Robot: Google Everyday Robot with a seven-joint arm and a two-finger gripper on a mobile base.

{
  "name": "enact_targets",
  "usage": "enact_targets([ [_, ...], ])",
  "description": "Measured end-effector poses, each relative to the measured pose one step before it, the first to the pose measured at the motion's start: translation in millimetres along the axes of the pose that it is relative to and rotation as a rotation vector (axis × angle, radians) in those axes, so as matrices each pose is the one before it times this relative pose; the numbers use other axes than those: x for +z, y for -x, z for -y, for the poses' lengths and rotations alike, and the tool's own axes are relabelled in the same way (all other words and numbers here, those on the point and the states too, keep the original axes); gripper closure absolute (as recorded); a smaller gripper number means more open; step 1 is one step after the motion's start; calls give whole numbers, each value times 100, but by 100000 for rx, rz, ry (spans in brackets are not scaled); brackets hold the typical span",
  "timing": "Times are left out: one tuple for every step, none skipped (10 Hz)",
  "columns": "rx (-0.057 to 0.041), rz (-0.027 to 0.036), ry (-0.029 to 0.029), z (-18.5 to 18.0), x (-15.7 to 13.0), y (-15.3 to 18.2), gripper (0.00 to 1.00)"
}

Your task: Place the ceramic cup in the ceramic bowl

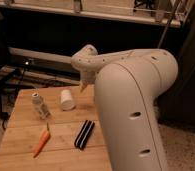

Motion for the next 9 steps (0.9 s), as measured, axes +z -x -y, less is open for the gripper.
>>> enact_targets([
  [0,6,-2,1,1,2,20],
  [-5,-3,-2,2,1,-1,20],
  [-1,4,2,0,1,2,20],
  [-4,-1,-4,3,-2,0,20],
  [-2,-3,-1,4,0,-3,20],
  [-8,0,3,0,-1,0,20],
  [0,2,1,-1,4,1,20],
  [-25,2,-2,2,-1,-1,20],
  [2,3,-1,0,2,1,20],
])
